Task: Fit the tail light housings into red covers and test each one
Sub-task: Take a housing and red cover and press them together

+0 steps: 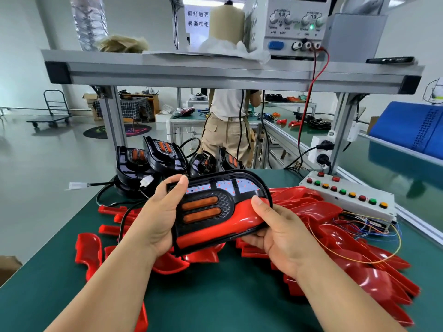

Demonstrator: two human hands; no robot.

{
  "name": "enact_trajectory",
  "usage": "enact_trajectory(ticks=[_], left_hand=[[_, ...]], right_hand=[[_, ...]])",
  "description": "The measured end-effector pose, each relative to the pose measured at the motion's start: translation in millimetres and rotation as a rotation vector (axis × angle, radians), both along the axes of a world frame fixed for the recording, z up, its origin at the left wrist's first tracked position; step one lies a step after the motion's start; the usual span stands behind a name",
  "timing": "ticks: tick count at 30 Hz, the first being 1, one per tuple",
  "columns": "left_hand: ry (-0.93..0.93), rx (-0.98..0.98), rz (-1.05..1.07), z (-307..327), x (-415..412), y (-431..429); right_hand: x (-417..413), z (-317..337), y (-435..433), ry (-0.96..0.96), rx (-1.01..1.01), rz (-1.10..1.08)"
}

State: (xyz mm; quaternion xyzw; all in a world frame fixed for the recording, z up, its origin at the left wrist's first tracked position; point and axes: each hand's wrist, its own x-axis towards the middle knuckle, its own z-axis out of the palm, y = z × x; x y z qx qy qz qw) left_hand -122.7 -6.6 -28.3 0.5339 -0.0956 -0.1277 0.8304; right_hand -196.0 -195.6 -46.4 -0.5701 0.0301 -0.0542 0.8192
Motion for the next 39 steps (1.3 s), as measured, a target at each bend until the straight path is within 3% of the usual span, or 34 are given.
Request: enact_trajectory(ticks=[6, 10, 16, 28, 39], left_hand=[[-0.31, 0.328, -0.178, -4.1, -12.7, -6.9], [-0.328, 0.277, -0.041, -14.1, -14.8, -20.2], [-0.566, 0.482, 0.11, -16.2, -13.4, -16.4], [-0.36, 0.349, 0.0, -14.3, -16.8, -20.2], [-0.287, 0.435, -0.042, -11.0, -13.2, -13.7]], right_hand=[[2.3, 2.1, -9.5, -0.107, 0.039, -0.155], [1.9, 5.0, -11.9, -0.165, 0.011, -0.2], [0.8, 4.9, -17.5, -0.186, -0.036, -0.069], [4.0, -2.0, -18.2, -0.217, -0.094, -0.133], [8.0, -7.3, -13.8, -0.088, 0.015, -0.117]])
